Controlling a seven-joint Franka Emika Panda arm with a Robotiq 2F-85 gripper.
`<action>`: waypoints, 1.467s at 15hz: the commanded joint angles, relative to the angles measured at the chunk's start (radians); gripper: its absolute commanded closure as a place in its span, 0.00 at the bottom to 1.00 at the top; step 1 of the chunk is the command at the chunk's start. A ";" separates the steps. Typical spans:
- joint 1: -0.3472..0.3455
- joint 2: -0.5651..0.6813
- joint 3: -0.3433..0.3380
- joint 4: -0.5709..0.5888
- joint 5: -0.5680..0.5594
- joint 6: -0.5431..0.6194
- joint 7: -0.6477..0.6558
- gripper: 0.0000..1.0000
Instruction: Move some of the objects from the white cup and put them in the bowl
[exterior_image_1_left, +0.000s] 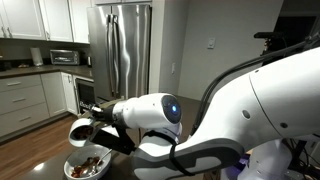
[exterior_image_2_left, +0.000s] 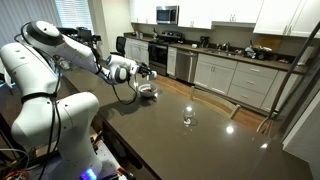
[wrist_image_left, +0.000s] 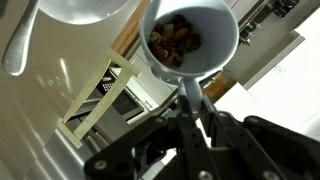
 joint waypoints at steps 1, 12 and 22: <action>-0.004 0.029 0.014 0.015 0.076 0.009 -0.075 0.94; 0.082 0.195 -0.062 0.005 0.047 0.002 -0.033 0.94; 0.108 0.252 -0.039 0.009 0.158 0.002 -0.101 0.94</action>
